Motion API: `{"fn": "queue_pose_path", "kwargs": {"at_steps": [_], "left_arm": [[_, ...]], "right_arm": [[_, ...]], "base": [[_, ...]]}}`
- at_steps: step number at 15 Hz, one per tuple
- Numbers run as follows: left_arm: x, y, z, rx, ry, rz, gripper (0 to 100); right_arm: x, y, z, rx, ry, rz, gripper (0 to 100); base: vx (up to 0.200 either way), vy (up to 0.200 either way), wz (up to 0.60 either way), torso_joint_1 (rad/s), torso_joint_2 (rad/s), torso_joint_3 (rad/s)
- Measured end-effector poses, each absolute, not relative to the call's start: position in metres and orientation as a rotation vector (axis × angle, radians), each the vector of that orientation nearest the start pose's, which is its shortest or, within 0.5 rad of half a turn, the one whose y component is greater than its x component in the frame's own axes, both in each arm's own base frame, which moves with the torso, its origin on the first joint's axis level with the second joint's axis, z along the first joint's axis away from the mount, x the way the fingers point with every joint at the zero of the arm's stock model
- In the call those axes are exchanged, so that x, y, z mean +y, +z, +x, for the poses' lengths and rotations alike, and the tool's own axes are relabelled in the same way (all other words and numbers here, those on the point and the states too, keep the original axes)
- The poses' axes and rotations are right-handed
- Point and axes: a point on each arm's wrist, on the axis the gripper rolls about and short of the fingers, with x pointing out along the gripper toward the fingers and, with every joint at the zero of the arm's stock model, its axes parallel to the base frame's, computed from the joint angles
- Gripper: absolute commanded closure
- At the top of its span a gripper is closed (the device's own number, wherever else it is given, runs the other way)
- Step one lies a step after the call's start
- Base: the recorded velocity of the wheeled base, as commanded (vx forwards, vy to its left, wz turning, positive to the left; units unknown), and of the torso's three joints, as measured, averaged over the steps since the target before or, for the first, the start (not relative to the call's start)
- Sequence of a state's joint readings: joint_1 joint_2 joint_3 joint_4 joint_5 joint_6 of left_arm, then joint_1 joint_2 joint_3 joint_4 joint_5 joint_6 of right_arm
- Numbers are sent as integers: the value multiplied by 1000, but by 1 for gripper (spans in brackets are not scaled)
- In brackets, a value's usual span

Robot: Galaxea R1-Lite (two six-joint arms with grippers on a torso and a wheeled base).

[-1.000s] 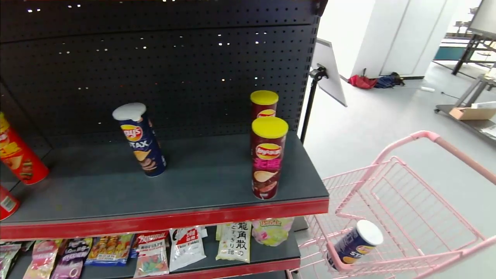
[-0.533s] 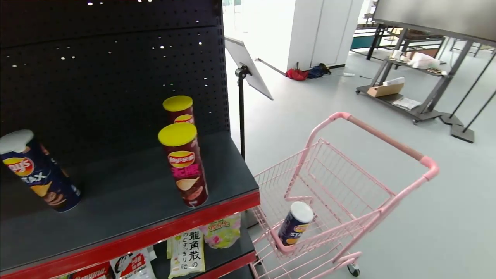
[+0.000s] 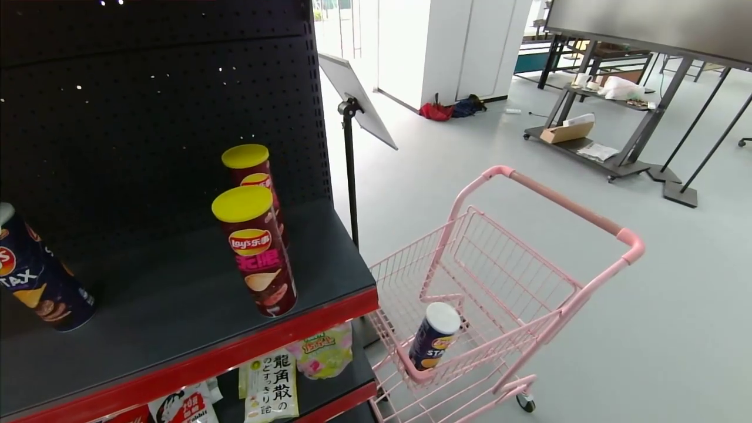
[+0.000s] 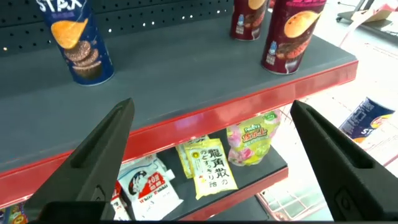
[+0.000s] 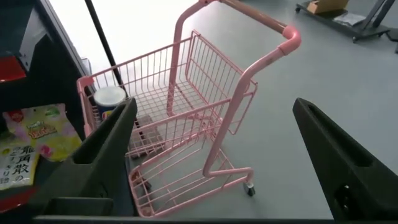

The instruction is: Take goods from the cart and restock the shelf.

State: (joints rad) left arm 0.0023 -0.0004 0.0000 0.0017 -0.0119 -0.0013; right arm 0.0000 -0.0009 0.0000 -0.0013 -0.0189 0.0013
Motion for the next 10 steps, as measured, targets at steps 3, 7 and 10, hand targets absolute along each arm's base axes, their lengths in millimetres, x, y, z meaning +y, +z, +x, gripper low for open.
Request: {"fn": "queue_pose_path", "kwargs": {"at_steps": [3,7,10], "left_arm": [[0,75,-23,1,-9,-1,0],[0,75,-23,1,-9,-1,0],[0,75,-23,1,-10,-1,0]], "right_arm": [[0,76,-23,-2,-19,1,0],[0,76,-23,-2,-20,2,0],[0,76,-23,-2,-19,2,0]], "base": [[0,0,0,-142,344,194],[0,0,0,-148,343,200],[0,0,0,-142,346,198]]}}
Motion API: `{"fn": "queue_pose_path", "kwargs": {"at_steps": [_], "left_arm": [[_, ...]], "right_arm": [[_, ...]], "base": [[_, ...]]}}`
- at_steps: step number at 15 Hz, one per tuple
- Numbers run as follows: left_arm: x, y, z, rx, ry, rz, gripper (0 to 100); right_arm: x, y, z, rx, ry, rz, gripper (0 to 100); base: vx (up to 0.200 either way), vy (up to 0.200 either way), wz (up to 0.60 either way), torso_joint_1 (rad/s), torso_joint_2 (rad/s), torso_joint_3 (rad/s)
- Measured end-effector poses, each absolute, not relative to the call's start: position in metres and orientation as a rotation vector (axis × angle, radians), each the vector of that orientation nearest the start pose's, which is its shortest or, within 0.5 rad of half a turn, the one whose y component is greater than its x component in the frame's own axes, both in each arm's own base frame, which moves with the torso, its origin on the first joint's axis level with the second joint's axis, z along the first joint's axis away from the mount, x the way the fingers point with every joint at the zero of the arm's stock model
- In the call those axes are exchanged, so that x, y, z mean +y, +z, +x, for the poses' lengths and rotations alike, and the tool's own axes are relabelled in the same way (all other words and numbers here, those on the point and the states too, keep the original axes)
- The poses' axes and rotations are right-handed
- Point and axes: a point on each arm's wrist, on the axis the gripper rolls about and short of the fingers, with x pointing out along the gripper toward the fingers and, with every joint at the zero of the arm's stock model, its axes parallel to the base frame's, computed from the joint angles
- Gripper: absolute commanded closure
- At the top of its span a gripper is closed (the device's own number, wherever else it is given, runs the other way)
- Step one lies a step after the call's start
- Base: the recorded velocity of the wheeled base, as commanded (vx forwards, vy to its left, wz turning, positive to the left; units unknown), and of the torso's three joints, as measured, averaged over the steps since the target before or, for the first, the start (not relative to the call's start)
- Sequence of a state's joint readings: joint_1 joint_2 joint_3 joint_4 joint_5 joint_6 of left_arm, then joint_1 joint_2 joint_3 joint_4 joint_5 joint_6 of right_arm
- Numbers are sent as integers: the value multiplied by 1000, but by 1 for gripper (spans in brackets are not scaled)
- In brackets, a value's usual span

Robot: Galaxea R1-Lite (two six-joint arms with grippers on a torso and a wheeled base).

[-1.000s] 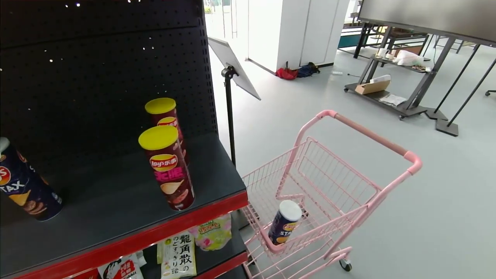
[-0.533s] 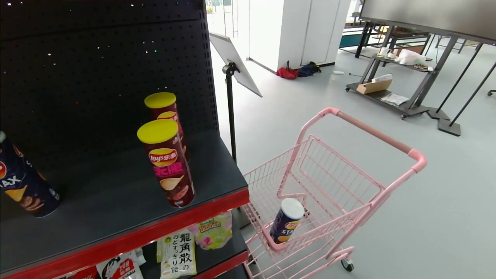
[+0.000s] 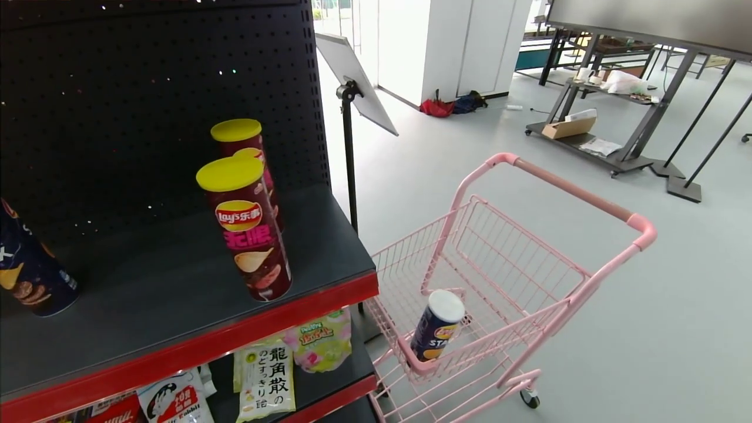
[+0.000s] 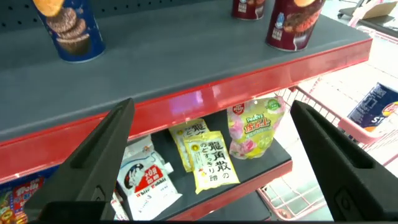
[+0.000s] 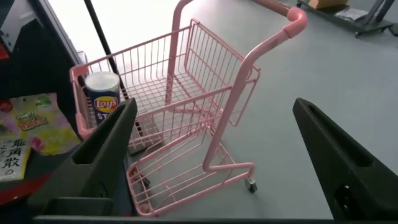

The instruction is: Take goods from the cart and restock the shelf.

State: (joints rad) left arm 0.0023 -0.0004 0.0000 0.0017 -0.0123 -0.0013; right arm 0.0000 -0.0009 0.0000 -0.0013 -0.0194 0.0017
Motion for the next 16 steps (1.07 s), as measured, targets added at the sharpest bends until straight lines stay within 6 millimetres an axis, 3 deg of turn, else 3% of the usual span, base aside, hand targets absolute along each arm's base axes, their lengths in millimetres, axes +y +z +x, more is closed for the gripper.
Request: {"fn": "queue_pose_path", "kwargs": {"at_steps": [10,16], "left_arm": [[0,75,-23,1,-10,-1,0],[0,75,-23,1,-9,-1,0]], "right_arm": [[0,76,-23,-2,-19,1,0],[0,75,-23,1,-17,-3,0]], "base": [[0,0,0,-147,374,230],[0,0,0,-26,74,41]]}}
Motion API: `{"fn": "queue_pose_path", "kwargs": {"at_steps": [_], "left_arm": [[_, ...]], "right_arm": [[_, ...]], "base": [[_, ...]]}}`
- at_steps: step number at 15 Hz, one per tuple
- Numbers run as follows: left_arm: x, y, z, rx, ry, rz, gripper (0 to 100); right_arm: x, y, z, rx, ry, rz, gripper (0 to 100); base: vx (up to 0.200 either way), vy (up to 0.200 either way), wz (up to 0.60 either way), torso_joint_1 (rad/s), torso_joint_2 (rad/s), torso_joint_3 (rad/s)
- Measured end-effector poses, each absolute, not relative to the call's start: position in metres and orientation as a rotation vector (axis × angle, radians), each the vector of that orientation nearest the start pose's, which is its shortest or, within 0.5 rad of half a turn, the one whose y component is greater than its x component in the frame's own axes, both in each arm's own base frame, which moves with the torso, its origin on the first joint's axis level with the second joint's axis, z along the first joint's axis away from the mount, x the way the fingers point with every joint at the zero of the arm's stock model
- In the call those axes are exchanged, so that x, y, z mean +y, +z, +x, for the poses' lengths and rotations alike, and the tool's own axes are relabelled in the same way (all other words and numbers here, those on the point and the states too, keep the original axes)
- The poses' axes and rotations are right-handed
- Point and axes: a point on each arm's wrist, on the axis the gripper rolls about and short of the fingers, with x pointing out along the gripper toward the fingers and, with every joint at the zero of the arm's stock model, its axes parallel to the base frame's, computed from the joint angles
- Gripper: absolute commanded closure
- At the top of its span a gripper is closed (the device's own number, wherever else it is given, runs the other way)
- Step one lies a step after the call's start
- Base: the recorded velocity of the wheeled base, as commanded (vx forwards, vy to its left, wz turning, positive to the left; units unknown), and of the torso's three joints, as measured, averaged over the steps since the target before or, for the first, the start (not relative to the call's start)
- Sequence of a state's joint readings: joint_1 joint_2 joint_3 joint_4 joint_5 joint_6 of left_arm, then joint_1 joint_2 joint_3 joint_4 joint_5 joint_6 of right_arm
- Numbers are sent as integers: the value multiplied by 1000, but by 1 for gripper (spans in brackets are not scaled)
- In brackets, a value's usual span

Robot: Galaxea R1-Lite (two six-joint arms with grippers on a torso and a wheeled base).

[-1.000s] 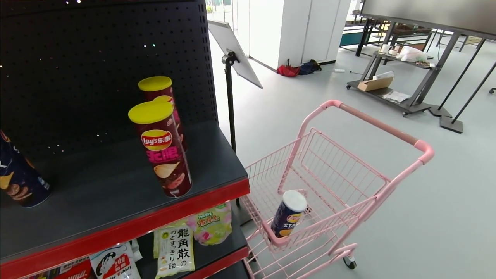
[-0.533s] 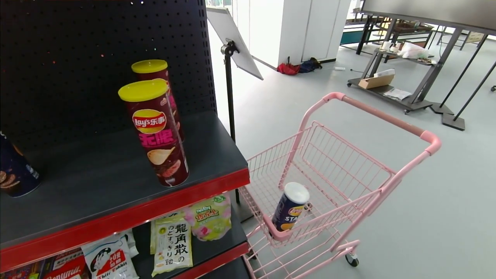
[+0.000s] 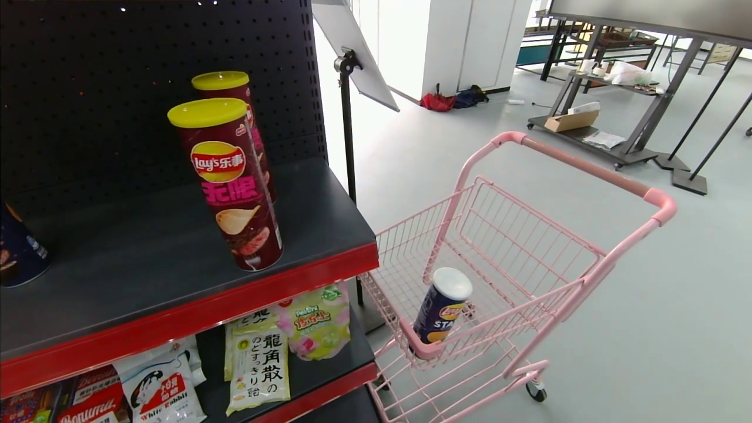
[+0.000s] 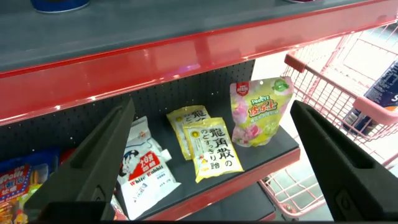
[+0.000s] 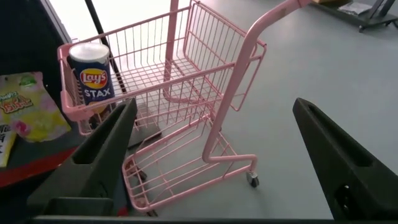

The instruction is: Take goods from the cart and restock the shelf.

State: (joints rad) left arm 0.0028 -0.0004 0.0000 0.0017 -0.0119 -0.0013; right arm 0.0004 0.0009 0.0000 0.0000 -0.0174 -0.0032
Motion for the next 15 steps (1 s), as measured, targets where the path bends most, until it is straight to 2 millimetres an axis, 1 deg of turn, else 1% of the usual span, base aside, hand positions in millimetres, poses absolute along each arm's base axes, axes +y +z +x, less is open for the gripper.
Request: {"fn": "queue_pose_path", "kwargs": {"at_steps": [2,3,4,5,6,7,8,9,10,11,12,13,15], "left_arm": [[0,75,-23,1,-10,-1,0],[0,75,-23,1,-10,-1,0],[0,75,-23,1,-10,-1,0],[0,75,-23,1,-9,-1,0],[0,75,-23,1,-10,-2,0],[0,75,-23,1,-10,-1,0],[0,75,-23,1,-10,-1,0],[0,75,-23,1,-10,-1,0],[0,75,-23,1,-10,-1,0],[0,75,-23,1,-10,-1,0],[0,75,-23,1,-9,-1,0],[0,75,-23,1,-9,-1,0],[0,75,-23,1,-10,-1,0]], "right_arm": [[0,77,-22,9,-18,4,0],[-1,84,-21,10,-22,16,0],[-1,100,-22,-5,-25,48,0],[-1,123,-21,-23,-20,90,0],[-1,149,-14,-14,-5,120,0],[0,171,-1,21,17,139,0],[1,189,19,63,46,161,0],[4,202,46,106,82,185,0],[9,208,77,149,112,205,0],[14,208,106,174,140,215,0],[23,202,138,206,172,225,0],[33,191,167,238,205,232,0],[57,160,203,330,283,235,0]], "base": [[0,0,0,0,0,0],[0,0,0,0,0,0],[0,0,0,0,0,0],[0,0,0,0,0,0],[0,0,0,0,0,0],[0,0,0,0,0,0],[0,0,0,0,0,0],[0,0,0,0,0,0],[0,0,0,0,0,0],[0,0,0,0,0,0],[0,0,0,0,0,0],[0,0,0,0,0,0],[0,0,0,0,0,0]]}}
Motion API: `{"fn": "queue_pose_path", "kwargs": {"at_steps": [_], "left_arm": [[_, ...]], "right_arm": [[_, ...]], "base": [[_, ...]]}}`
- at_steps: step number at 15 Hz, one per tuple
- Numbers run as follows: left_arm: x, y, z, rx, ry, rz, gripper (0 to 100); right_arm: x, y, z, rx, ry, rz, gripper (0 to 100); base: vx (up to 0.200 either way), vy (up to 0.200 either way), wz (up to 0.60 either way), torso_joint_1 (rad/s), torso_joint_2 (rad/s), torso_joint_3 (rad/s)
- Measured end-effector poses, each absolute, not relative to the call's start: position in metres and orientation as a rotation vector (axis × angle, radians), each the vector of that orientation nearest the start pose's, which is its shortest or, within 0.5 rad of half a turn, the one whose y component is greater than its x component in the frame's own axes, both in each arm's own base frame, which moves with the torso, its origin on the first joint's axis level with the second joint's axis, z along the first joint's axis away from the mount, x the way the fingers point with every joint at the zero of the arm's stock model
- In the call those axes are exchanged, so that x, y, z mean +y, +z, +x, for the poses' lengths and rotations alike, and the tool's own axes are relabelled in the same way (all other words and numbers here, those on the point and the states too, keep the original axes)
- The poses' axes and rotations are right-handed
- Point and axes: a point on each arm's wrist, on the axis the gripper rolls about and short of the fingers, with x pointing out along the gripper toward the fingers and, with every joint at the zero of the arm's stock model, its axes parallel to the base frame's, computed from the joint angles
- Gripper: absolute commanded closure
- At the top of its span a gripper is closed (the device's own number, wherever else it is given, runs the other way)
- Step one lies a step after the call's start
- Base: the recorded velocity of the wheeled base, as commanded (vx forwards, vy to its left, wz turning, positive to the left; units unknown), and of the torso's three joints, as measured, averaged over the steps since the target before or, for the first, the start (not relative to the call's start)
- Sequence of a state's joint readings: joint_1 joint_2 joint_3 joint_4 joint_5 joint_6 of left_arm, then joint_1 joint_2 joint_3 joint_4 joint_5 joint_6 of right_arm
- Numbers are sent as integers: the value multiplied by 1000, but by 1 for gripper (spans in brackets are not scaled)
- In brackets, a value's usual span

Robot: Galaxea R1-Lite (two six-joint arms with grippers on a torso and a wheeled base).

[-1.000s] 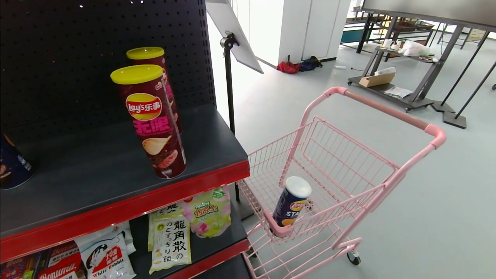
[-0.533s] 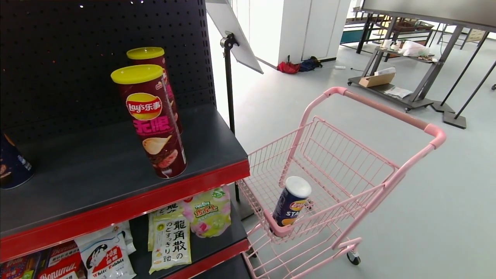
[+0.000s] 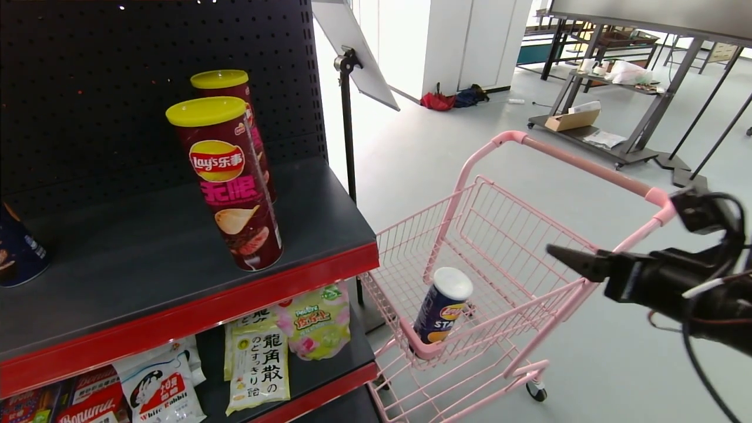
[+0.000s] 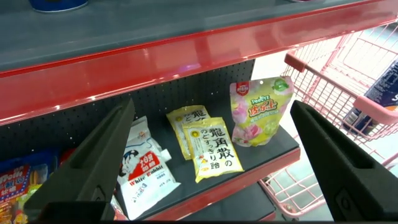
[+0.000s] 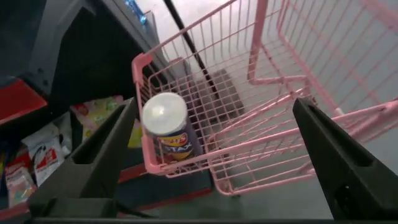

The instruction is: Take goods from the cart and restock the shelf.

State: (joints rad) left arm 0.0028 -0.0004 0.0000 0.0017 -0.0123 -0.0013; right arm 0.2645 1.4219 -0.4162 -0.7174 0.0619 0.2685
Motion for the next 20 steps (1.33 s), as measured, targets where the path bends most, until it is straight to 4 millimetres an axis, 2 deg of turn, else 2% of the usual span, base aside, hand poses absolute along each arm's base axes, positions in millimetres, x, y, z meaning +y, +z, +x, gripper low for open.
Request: {"fn": "queue_pose_path", "kwargs": {"at_steps": [2,4,6,13,20], "left_arm": [[0,75,-23,1,-9,-1,0],[0,75,-23,1,-10,-1,0],[0,75,-23,1,-9,-1,0],[0,75,-23,1,-10,-1,0],[0,75,-23,1,-10,-1,0]], "right_arm": [[84,131,220,436,374,224,0],[99,111,228,512,406,205,0],[106,100,235,554,416,193,0],[126,75,238,654,472,153,0],[149,54,261,631,506,144,0]], "base": [[0,0,0,0,0,0],[0,0,0,0,0,0],[0,0,0,0,0,0],[0,0,0,0,0,0],[0,0,0,0,0,0]]}}
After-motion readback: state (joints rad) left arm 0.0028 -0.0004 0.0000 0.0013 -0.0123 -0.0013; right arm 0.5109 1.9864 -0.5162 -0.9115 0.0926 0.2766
